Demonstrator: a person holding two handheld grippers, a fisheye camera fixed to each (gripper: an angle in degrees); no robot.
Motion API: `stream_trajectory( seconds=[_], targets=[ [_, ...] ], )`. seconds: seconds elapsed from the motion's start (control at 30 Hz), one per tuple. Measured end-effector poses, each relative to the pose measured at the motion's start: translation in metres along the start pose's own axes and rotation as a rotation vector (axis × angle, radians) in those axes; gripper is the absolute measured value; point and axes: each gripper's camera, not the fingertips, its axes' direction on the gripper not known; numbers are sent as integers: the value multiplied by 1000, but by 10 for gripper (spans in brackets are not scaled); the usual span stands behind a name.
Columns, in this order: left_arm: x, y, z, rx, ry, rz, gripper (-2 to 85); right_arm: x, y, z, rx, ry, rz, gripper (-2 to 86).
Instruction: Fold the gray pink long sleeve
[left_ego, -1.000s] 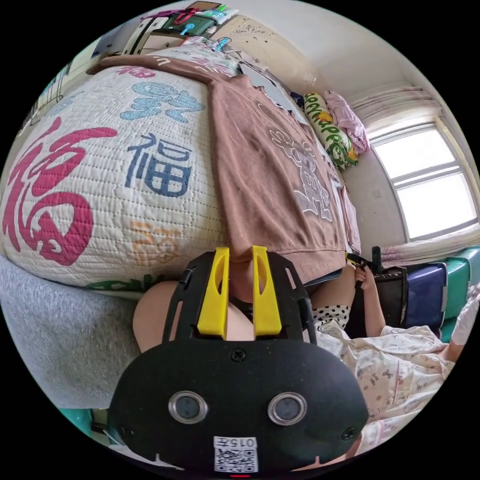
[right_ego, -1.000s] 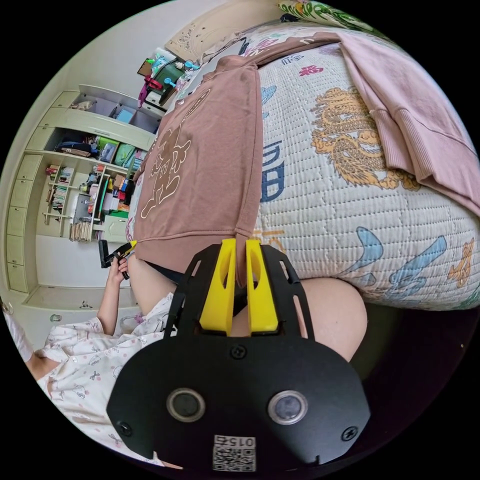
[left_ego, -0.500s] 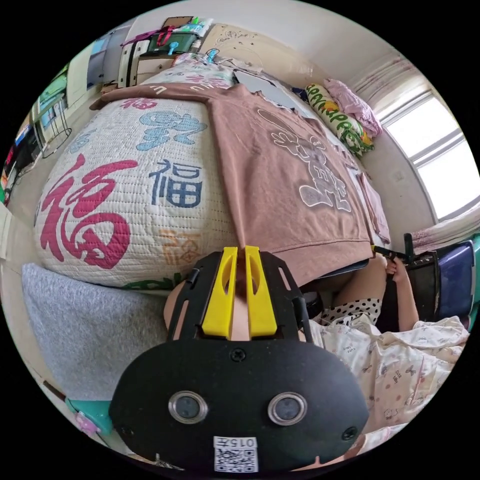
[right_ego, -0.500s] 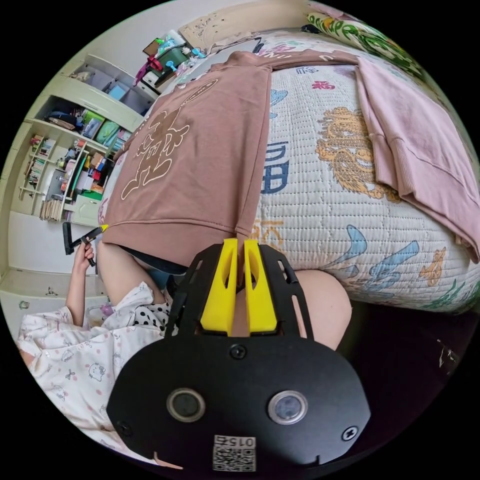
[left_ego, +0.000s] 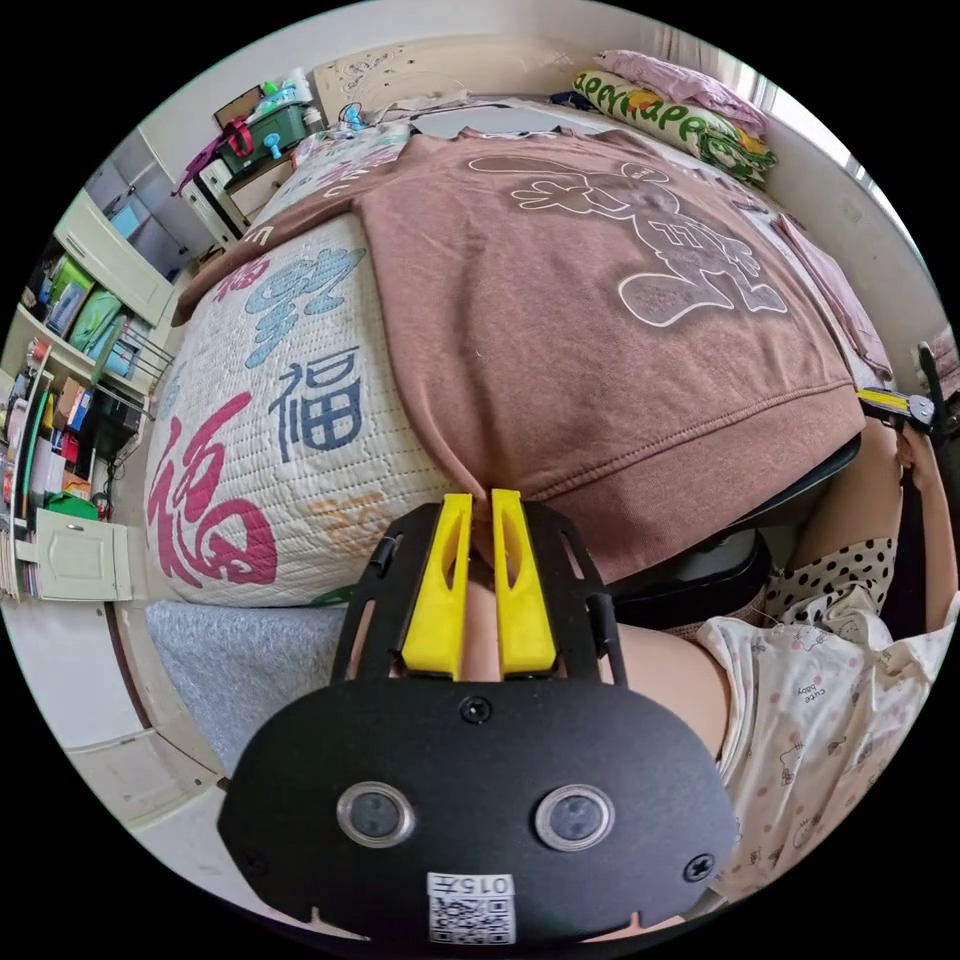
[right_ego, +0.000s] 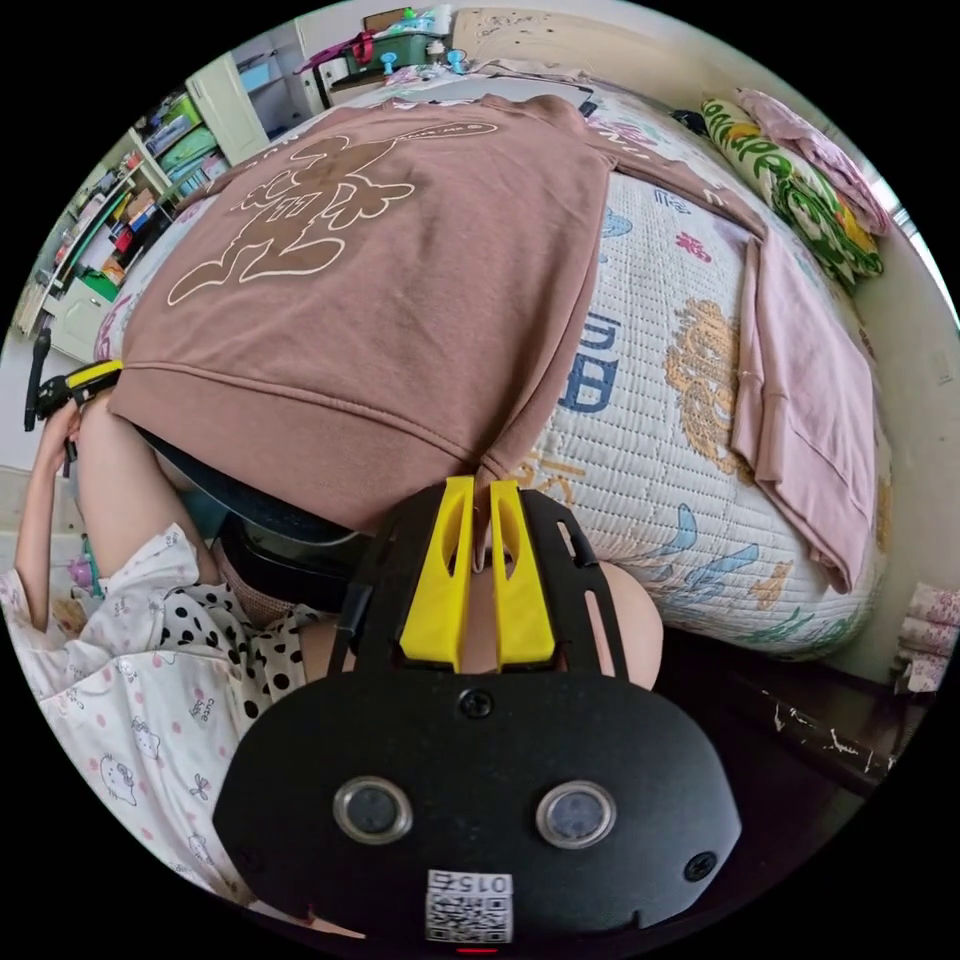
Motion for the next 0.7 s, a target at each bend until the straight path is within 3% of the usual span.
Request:
stream_trajectory(
  seconds=[0.7],
  targets=[
    [-23,-37,-78,40,0,-37,45,-28,-16,138,15,117,-24,28]
  ],
)
